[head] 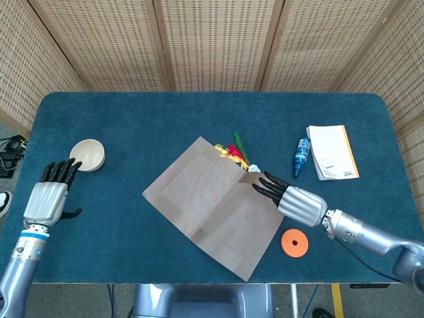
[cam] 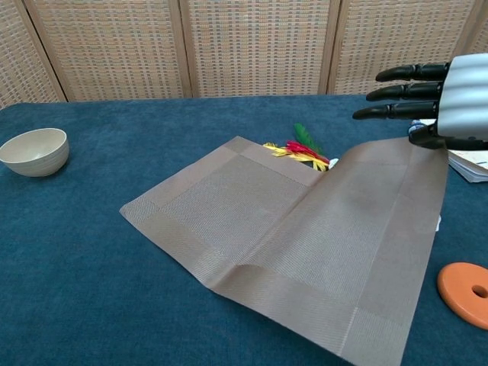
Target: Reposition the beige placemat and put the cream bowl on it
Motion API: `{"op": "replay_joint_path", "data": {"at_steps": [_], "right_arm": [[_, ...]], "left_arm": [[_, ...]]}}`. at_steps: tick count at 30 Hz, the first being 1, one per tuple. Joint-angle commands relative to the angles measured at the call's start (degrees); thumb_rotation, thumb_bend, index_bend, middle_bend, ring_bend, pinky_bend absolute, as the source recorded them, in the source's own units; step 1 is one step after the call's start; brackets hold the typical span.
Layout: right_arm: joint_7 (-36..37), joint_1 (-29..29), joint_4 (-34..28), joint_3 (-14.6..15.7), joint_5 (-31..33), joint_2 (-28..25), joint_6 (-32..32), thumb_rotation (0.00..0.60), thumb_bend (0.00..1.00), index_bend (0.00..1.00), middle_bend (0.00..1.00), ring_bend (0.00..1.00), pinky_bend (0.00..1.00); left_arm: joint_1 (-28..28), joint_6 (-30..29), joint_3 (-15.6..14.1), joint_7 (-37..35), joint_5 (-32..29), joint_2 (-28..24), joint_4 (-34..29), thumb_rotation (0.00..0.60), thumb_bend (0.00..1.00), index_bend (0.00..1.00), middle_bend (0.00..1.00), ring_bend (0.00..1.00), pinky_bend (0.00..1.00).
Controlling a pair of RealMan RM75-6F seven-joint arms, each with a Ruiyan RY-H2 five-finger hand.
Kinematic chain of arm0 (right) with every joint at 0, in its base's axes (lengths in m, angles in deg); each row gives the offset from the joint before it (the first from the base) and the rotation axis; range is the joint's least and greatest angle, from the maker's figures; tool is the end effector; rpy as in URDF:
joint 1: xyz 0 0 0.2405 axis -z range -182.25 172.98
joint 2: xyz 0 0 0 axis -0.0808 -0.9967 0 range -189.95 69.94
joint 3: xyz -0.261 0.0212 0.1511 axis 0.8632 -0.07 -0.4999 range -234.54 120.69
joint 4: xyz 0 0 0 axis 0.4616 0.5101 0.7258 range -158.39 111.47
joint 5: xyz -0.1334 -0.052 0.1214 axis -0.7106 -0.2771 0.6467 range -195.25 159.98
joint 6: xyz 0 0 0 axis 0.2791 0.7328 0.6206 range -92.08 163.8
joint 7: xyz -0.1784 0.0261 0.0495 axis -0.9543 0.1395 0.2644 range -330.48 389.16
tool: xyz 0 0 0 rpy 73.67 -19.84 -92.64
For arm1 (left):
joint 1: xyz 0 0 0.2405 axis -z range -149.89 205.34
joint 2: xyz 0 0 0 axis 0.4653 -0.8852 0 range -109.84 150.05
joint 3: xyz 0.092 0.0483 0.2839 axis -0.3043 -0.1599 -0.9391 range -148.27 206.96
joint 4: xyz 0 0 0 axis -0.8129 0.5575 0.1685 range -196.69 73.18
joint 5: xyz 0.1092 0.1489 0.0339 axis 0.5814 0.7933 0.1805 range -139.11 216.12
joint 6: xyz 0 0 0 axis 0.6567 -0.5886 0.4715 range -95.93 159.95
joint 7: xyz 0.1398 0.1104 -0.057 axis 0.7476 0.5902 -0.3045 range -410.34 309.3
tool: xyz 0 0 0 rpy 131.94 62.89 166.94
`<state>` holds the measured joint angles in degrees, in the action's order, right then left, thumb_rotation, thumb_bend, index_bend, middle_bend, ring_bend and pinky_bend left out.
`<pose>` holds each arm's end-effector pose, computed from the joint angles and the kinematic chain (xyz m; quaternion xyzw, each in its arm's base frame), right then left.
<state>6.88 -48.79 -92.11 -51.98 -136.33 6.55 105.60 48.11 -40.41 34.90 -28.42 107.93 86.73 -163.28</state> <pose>-0.1964 -0.3724 0.1110 0.8748 0.2192 0.2393 0.3598 -0.2918 0.3116 0.1502 -0.6583 -0.3735 -0.3161 0.5720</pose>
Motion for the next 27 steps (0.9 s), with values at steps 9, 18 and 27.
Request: {"op": "replay_joint_path", "data": {"at_steps": [9, 18, 27], "right_arm": [[-2.2, -8.3, 18.2, -1.8, -0.7, 3.5, -8.7, 0.600, 0.50, 0.76, 0.03, 0.00, 0.00], [-3.7, -4.5, 21.7, -4.0, 7.0, 4.3, -8.0, 0.600, 0.03, 0.04, 0.00, 0.00, 0.00], [6.3, 7.0, 11.2, -10.9, 21.1, 3.7, 6.8, 0.600, 0.00, 0.00, 0.00, 0.00, 0.00]], "left_arm": [[0.1, 0.4, 0.1, -0.2, -0.5, -0.1, 0.2, 0.600, 0.00, 0.00, 0.00, 0.00, 0.00], [0.5, 1.3, 0.0, -0.2, -0.8, 0.2, 0.7, 0.600, 0.00, 0.00, 0.00, 0.00, 0.00], [1.2, 2.6, -0.6, -1.1, 0.7, 1.1, 2.2, 0.600, 0.00, 0.00, 0.00, 0.00, 0.00]]}}
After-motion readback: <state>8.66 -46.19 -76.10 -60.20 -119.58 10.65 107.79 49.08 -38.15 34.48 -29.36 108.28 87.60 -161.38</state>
